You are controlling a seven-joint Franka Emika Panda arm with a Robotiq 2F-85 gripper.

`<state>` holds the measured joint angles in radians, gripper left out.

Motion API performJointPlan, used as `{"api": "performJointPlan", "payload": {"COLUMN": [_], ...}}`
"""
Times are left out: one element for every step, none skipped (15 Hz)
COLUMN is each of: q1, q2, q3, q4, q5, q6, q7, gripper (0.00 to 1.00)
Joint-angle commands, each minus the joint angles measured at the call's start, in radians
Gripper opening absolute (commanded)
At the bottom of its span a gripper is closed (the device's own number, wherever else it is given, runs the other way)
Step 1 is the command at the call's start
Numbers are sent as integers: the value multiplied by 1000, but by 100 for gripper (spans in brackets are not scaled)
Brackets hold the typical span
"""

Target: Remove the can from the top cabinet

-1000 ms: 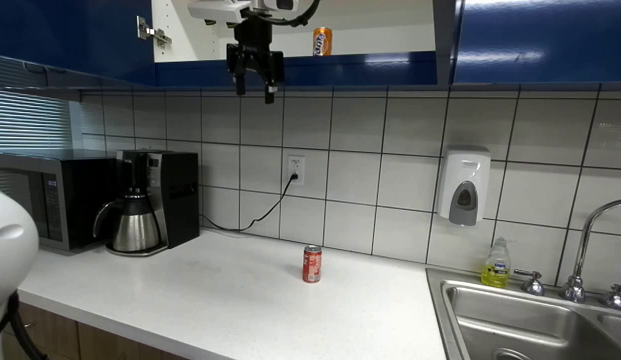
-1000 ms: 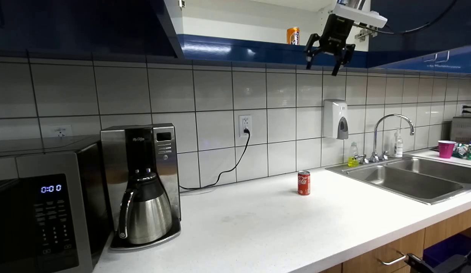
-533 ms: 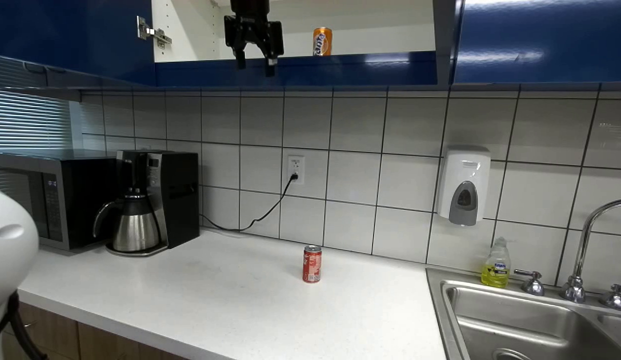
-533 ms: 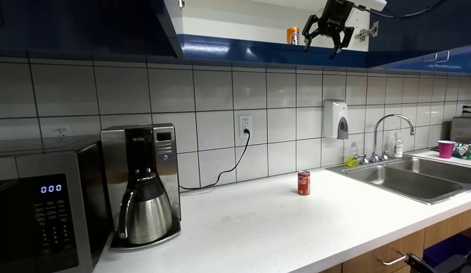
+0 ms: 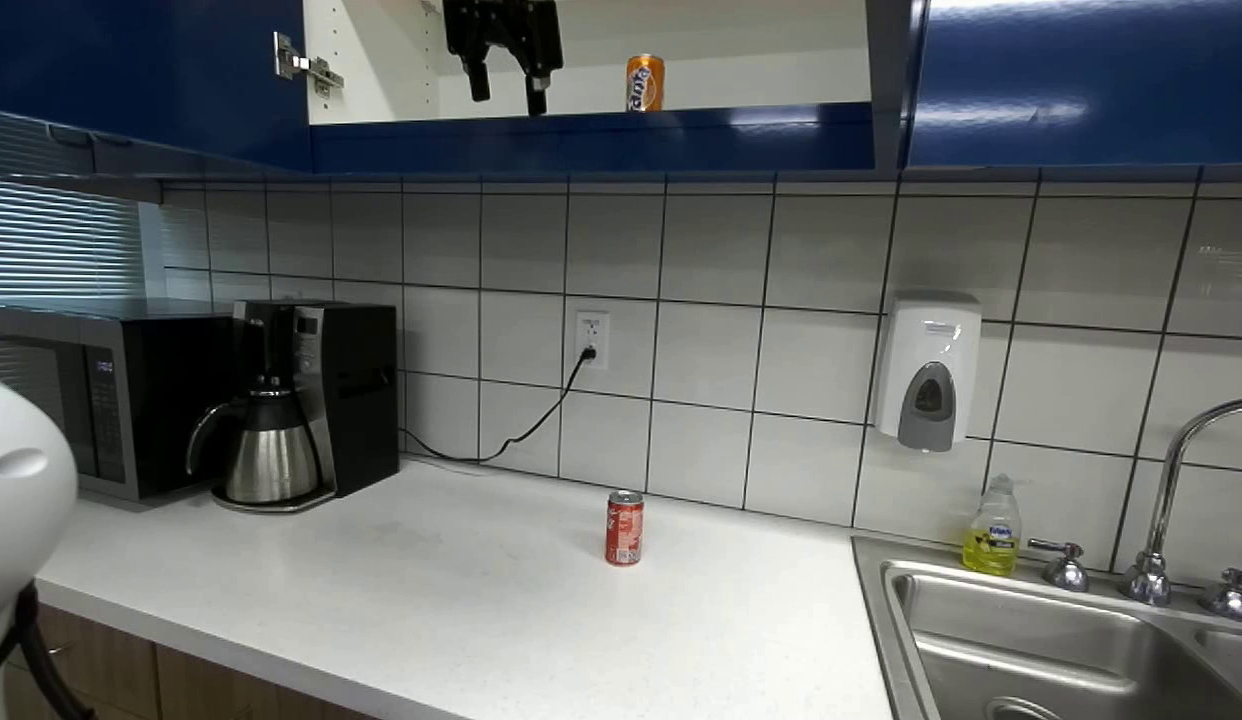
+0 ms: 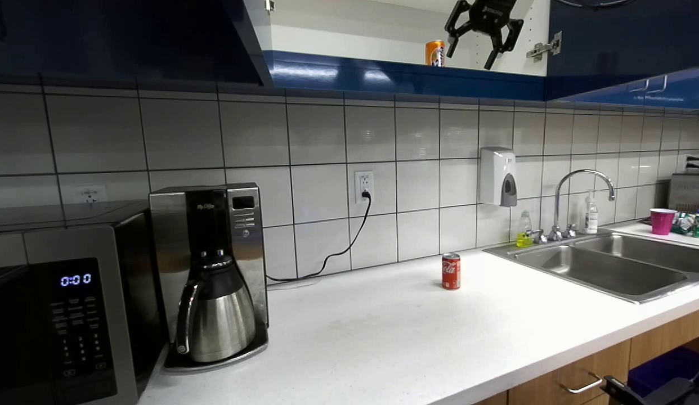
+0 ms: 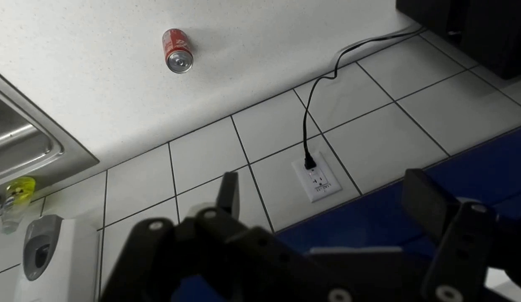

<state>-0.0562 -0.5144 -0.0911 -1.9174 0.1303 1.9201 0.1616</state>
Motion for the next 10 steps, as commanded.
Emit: {"api": "performJointPlan", "payload": {"q1": [-21, -21, -24, -26, -27, -27, -29, -31, -33, -36], "q2": [27, 32, 44, 54, 65, 76, 90, 107, 123, 137], "q3": [15, 16, 18, 19, 19, 18, 19, 19, 21, 21], "q4": [56, 61, 70, 78, 86, 94, 104, 117, 131, 142], "q5": [10, 6, 1, -2, -3, -3, -7, -10, -16, -21], "q6": [25, 40, 48, 58, 72, 88, 104, 124, 137, 154], "q7": [41, 44, 53, 62, 66, 71, 76, 79, 88, 96], "gripper": [100, 100, 100, 100, 100, 100, 100, 100, 100, 100]}}
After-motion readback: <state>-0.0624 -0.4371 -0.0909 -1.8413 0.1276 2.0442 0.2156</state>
